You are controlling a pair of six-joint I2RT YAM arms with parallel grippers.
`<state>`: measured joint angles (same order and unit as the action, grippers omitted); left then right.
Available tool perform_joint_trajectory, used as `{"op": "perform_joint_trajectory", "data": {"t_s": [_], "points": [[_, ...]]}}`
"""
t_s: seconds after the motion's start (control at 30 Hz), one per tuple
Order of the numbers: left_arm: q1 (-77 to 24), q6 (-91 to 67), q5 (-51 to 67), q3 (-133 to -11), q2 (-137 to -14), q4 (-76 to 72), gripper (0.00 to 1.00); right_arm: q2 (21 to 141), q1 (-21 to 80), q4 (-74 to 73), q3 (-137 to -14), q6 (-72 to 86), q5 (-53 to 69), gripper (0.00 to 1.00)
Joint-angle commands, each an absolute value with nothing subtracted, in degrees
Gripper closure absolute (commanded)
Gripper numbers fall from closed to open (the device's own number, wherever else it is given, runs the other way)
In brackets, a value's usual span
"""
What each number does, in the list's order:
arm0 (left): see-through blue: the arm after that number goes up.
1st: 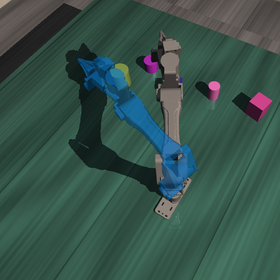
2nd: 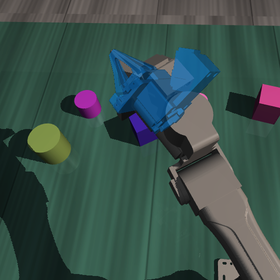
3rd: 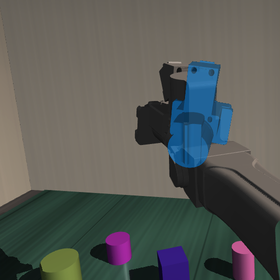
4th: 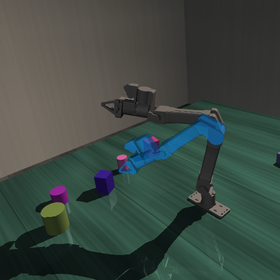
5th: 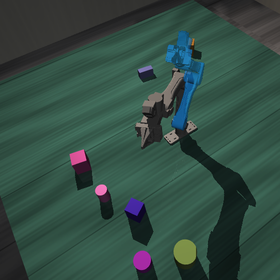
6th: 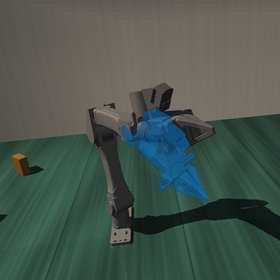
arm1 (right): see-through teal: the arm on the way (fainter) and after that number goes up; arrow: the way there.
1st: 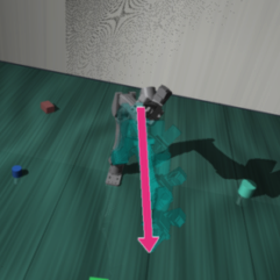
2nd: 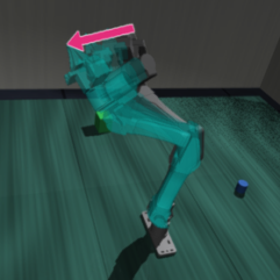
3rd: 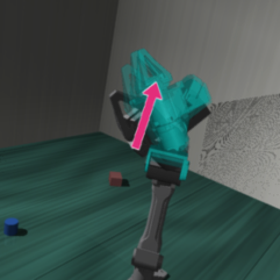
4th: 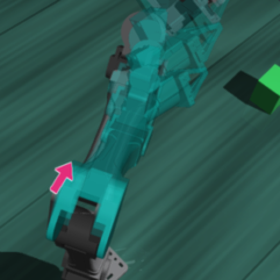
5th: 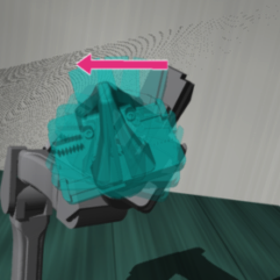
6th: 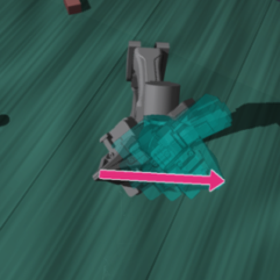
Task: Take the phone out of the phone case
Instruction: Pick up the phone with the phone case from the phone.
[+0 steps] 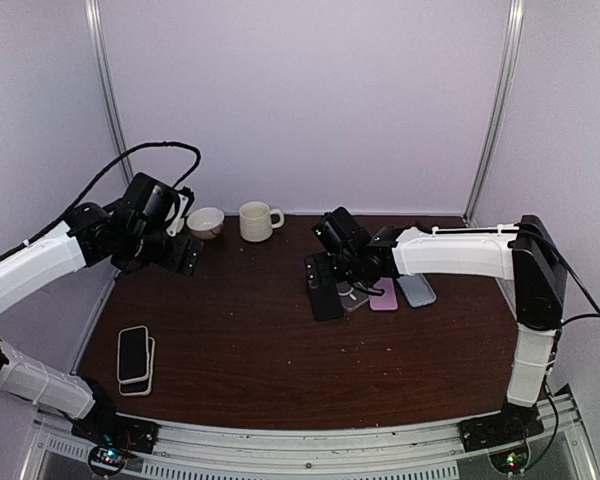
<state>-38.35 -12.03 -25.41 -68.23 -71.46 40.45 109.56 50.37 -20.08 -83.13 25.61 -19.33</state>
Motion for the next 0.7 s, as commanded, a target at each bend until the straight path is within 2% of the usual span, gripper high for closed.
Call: {"op": "perform_joint_trajectory", "data": {"t_s": [0.0,0.27,0.47,0.67], "points": [[-36.20,-25.88,-26.06,-64.75,-69.61,54.61,0.02,110.29,48.05,-28.46,-86.29,25.92,-15.72,0.00],[-34.68,-43.85,-24.88,-58.16,-62.70,64.97,0.03,109.86,42.37,-27.08,-82.05,29.93,-0.57,0.01],[-31.39,-54.69,-23.75,-56.46,-59.83,73.41,0.03,108.31,42.01,-25.27,-78.89,29.33,1.69,0.01],[-27.53,-57.20,-18.40,-48.38,-56.21,68.30,0.03,107.52,41.92,-24.73,-77.84,28.32,2.63,0.01]]}}
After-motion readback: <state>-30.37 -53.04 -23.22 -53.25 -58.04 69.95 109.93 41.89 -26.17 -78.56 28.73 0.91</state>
